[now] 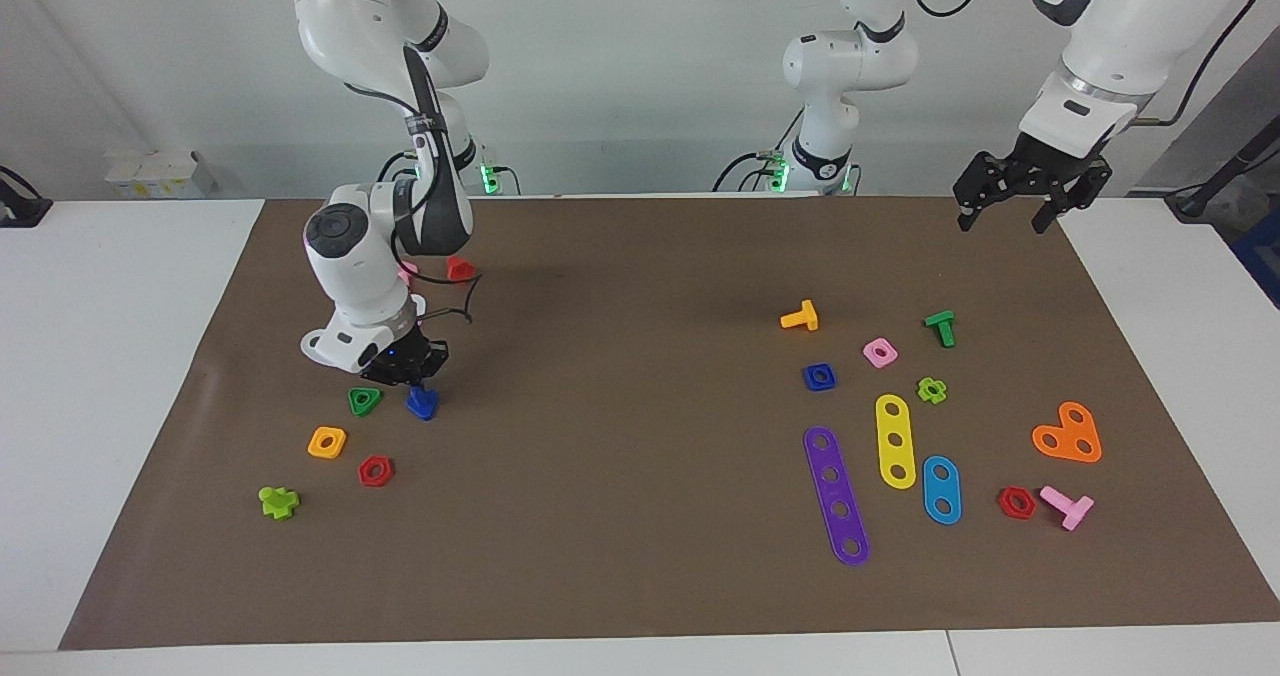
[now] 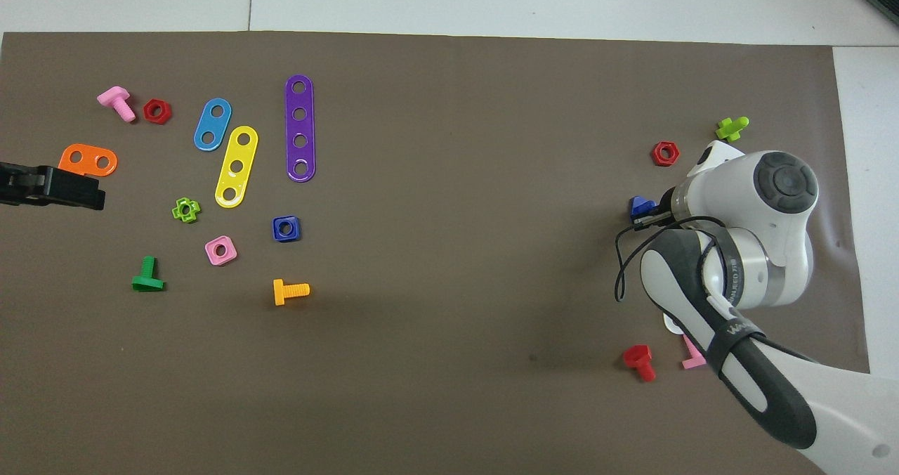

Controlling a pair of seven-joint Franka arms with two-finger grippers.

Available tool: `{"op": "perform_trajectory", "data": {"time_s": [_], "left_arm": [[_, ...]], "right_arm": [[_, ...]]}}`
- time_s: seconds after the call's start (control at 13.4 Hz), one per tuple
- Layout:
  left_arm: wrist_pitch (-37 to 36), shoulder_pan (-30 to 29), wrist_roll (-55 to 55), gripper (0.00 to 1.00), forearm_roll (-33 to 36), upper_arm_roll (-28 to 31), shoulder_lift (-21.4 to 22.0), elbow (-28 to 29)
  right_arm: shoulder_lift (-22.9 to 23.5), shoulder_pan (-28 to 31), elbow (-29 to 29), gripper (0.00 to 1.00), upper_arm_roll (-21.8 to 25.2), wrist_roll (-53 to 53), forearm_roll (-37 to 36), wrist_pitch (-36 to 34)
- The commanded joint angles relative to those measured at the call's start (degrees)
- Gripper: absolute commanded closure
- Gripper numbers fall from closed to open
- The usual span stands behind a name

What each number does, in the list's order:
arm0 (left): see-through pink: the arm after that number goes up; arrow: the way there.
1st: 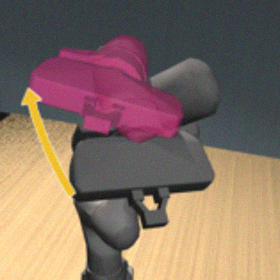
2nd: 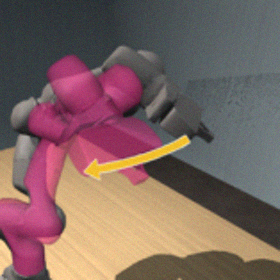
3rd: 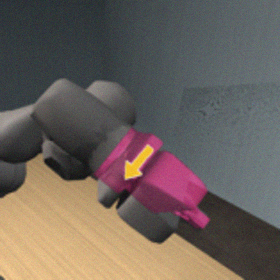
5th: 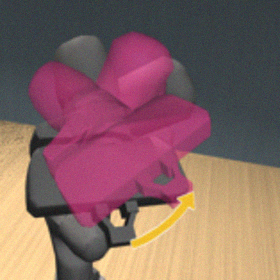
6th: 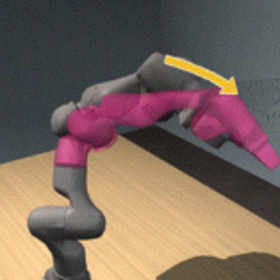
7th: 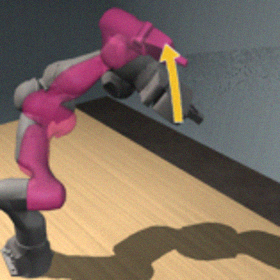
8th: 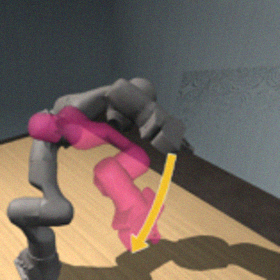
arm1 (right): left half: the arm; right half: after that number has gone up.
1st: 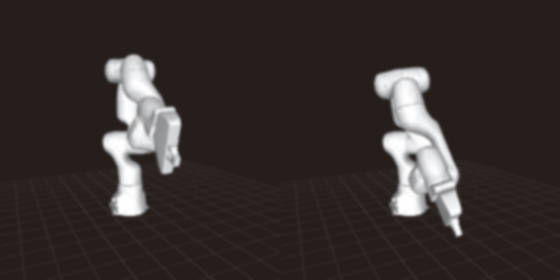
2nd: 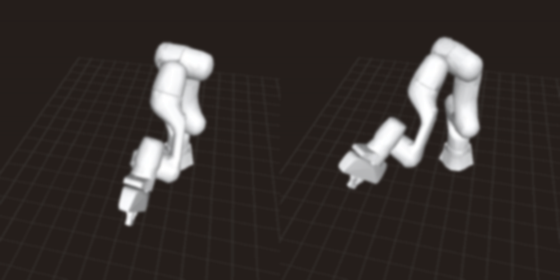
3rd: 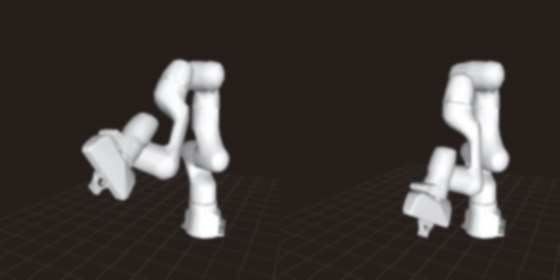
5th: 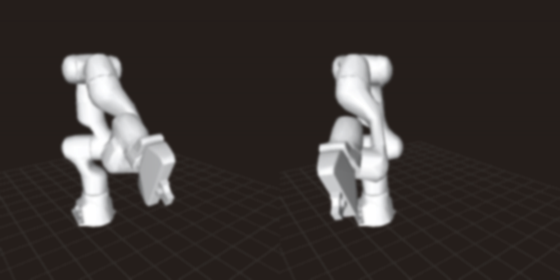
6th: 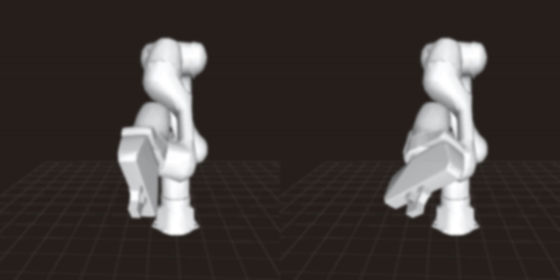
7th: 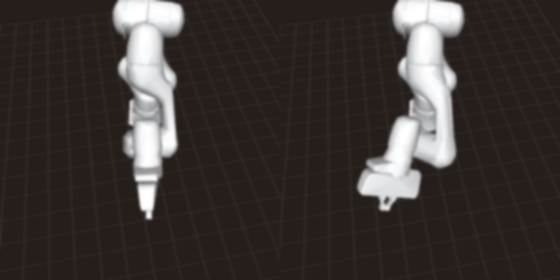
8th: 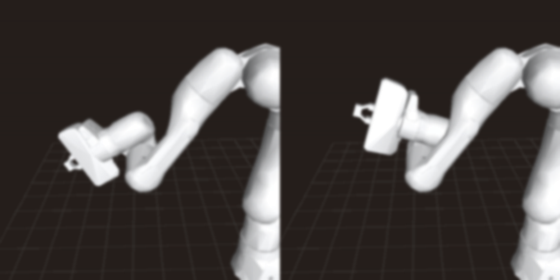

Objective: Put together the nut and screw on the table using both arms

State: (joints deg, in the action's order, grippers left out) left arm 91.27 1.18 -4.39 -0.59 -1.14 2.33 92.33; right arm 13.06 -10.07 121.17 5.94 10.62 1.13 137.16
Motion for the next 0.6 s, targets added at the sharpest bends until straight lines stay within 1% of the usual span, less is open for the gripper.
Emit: {"op": "perform_trajectory", "data": {"time_s": [0.0,0.07,0.15,0.3,0.45,0.52], "left_arm": [[-0.8,0.5,-0.4,0.00,0.1,0.3,2.1,2.3],[-0.9,0.5,-0.6,0.00,0.1,0.2,2.2,2.8],[-0.9,0.8,-0.5,0.00,0.1,0.1,2.4,2.9],[-0.2,1.7,-0.3,0.00,0.1,0.1,2.6,3.3],[0.6,1.7,-0.1,0.00,0.1,0.1,2.6,3.3],[1.2,1.7,-0.1,0.00,0.1,0.1,2.5,3.3]], "right_arm": [[-0.9,0.1,0.4,1.00,-0.4,-1.0,0.8,0.5],[-0.9,0.1,0.4,0.43,-0.4,-1.0,0.8,0.7],[-0.8,0.1,0.4,0.27,-0.4,-1.0,0.8,1.3],[-0.4,0.1,0.4,0.26,-0.4,-1.0,0.8,3.2],[0.5,0.1,0.4,0.28,-0.4,-0.9,0.8,5.2],[1.3,0.1,0.4,0.33,-0.4,-0.8,0.8,6.5]]}}
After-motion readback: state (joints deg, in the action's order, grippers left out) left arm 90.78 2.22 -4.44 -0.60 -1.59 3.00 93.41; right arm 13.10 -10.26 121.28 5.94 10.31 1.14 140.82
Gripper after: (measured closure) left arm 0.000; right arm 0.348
